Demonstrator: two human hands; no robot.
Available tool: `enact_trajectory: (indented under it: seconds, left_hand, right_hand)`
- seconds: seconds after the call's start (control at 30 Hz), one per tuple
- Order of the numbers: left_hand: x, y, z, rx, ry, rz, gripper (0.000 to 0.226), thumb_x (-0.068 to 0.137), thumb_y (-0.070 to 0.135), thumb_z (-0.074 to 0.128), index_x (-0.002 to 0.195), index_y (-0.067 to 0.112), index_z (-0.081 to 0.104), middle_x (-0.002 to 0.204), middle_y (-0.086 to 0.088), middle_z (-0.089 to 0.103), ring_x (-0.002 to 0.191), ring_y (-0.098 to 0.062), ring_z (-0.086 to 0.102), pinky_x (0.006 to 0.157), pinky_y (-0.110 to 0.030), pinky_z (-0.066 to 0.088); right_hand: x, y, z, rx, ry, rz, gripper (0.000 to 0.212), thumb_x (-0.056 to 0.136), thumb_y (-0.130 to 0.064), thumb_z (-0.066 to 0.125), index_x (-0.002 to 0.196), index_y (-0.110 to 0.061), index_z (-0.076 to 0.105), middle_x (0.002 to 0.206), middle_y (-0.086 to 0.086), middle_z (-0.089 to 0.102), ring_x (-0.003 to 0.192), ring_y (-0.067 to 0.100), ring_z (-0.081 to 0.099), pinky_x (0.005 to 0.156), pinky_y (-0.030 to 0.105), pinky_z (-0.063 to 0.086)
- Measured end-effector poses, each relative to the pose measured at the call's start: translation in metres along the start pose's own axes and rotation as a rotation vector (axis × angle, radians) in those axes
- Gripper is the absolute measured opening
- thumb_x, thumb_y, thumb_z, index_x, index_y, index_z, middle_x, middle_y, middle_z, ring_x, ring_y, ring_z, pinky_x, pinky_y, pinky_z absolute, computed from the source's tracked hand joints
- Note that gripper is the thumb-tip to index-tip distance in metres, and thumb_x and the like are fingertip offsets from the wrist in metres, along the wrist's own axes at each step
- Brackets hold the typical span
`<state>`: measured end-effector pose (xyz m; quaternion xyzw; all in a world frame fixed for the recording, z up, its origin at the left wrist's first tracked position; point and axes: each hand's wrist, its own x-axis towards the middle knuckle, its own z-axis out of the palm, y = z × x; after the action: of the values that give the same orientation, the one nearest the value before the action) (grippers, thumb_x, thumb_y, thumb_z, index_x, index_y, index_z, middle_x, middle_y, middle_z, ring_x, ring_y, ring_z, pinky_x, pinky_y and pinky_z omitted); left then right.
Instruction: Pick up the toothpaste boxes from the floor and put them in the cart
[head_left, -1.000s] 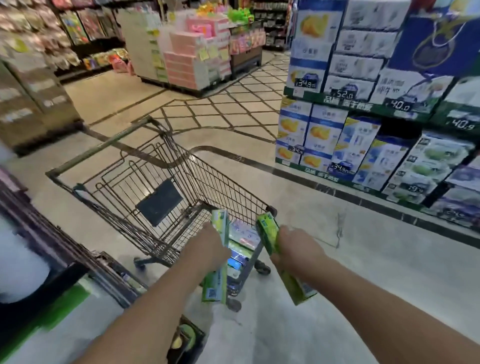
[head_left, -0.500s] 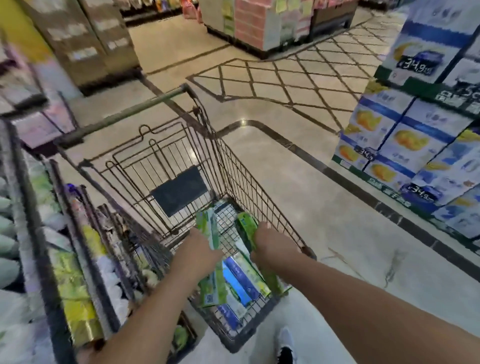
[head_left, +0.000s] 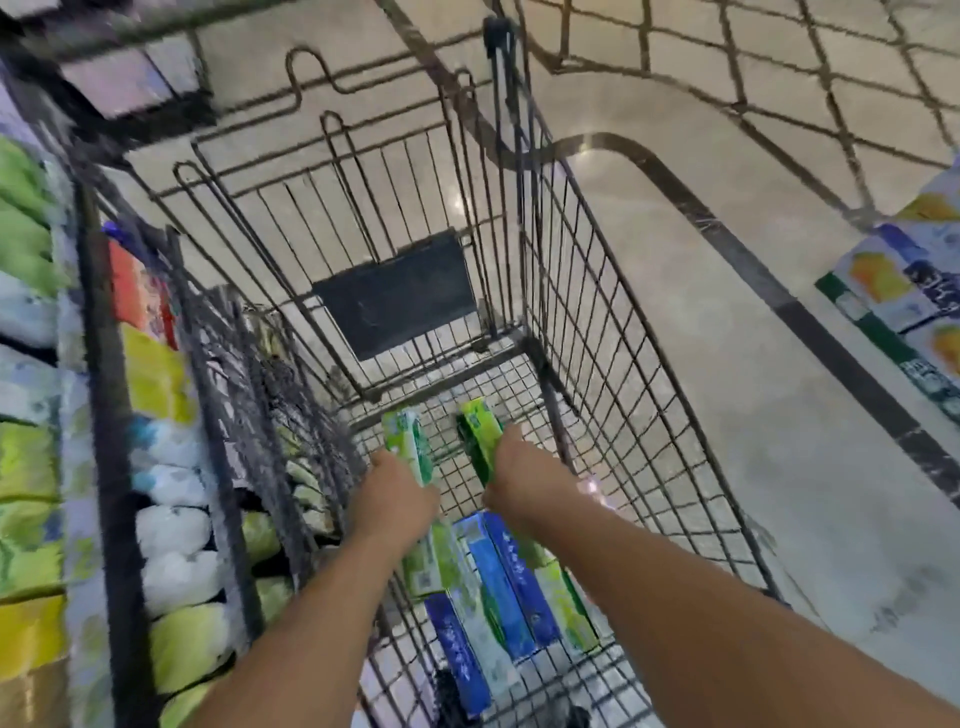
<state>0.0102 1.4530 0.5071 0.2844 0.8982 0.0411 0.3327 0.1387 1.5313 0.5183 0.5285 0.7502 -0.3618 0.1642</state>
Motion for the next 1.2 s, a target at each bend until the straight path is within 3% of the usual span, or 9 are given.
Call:
enact_trajectory:
  seconds: [0.23, 0.37, 0.5, 0.6, 0.7, 0.83, 0.93, 1.07, 1.2]
  left_hand:
    - [0.100, -0.023, 0.038, 0.093, -0.021, -0.072, 0.088, 0.083, 0.044, 0.066, 0.143, -0.007, 0.027, 0.087, -0.009, 0.059, 0.070, -0.026, 0.058, 0.054, -0.028, 0.043]
    - [0.140, -0.023, 0.047, 0.058, 0.033, -0.196, 0.092, 0.090, 0.031, 0.061, 0.153, 0.003, 0.000, 0.118, -0.014, 0.064, 0.107, -0.037, 0.061, 0.085, -0.044, 0.052]
    - [0.157, -0.025, 0.056, 0.010, 0.075, -0.356, 0.064, 0.095, 0.017, 0.057, 0.145, 0.004, 0.020, 0.139, -0.020, 0.049, 0.129, -0.040, 0.044, 0.096, -0.049, 0.043]
    - [0.163, -0.033, 0.070, 0.014, 0.060, -0.395, 0.045, 0.096, 0.016, 0.050, 0.134, 0.003, 0.030, 0.135, -0.020, 0.052, 0.124, -0.038, 0.050, 0.091, -0.046, 0.043]
    - [0.170, -0.040, 0.082, 0.034, 0.029, -0.419, 0.035, 0.102, 0.019, 0.039, 0.133, 0.004, 0.036, 0.127, -0.019, 0.058, 0.114, -0.037, 0.057, 0.090, -0.043, 0.046]
    - [0.169, -0.042, 0.088, 0.046, -0.006, -0.465, 0.048, 0.098, 0.010, 0.049, 0.140, 0.001, 0.029, 0.127, -0.017, 0.058, 0.112, -0.037, 0.058, 0.074, -0.040, 0.044]
    - [0.168, -0.043, 0.091, 0.051, -0.017, -0.473, 0.041, 0.096, 0.004, 0.049, 0.134, -0.003, 0.035, 0.130, -0.019, 0.056, 0.117, -0.038, 0.057, 0.084, -0.043, 0.048]
    - [0.162, -0.046, 0.093, 0.072, -0.044, -0.452, 0.037, 0.095, 0.006, 0.047, 0.131, -0.004, 0.044, 0.132, -0.019, 0.056, 0.118, -0.038, 0.057, 0.090, -0.043, 0.049]
    - [0.149, -0.041, 0.090, 0.083, -0.104, -0.467, 0.060, 0.095, 0.008, 0.049, 0.145, -0.008, 0.021, 0.141, -0.021, 0.047, 0.125, -0.038, 0.051, 0.094, -0.042, 0.046]
  right_hand:
    - [0.100, -0.022, 0.061, -0.002, 0.050, -0.055, 0.050, 0.087, -0.017, 0.063, 0.126, -0.002, 0.036, 0.116, 0.018, 0.062, 0.106, 0.036, 0.063, 0.075, 0.037, 0.044]
    - [0.135, -0.040, 0.079, -0.038, 0.096, -0.125, 0.048, 0.093, -0.016, 0.055, 0.134, -0.001, 0.036, 0.121, 0.016, 0.061, 0.108, 0.034, 0.062, 0.079, 0.037, 0.046]
    - [0.161, -0.053, 0.095, 0.009, 0.112, -0.100, 0.033, 0.091, -0.016, 0.058, 0.118, -0.006, 0.040, 0.111, 0.015, 0.063, 0.104, 0.034, 0.062, 0.069, 0.034, 0.037]
    - [0.173, -0.062, 0.109, 0.029, 0.089, -0.073, 0.047, 0.090, -0.016, 0.058, 0.130, -0.003, 0.037, 0.113, 0.015, 0.063, 0.105, 0.034, 0.062, 0.070, 0.034, 0.036]
    - [0.179, -0.063, 0.122, 0.103, -0.024, -0.055, 0.040, 0.089, -0.018, 0.063, 0.121, -0.008, 0.041, 0.110, 0.015, 0.062, 0.104, 0.034, 0.062, 0.074, 0.036, 0.043]
    - [0.174, -0.051, 0.130, 0.053, -0.159, -0.103, 0.024, 0.092, -0.018, 0.059, 0.109, -0.009, 0.045, 0.110, 0.015, 0.061, 0.100, 0.034, 0.061, 0.070, 0.036, 0.041]
    - [0.167, -0.041, 0.135, 0.007, -0.192, -0.116, 0.015, 0.096, -0.012, 0.046, 0.110, -0.007, 0.049, 0.110, 0.017, 0.062, 0.101, 0.035, 0.061, 0.069, 0.034, 0.036]
    - [0.156, -0.035, 0.147, -0.033, -0.200, -0.093, 0.020, 0.093, -0.006, 0.048, 0.113, -0.006, 0.054, 0.112, 0.016, 0.063, 0.103, 0.034, 0.061, 0.072, 0.035, 0.041]
    - [0.148, -0.033, 0.148, -0.089, -0.238, -0.100, 0.020, 0.092, -0.005, 0.050, 0.112, -0.006, 0.053, 0.110, 0.014, 0.061, 0.100, 0.032, 0.062, 0.078, 0.039, 0.049]
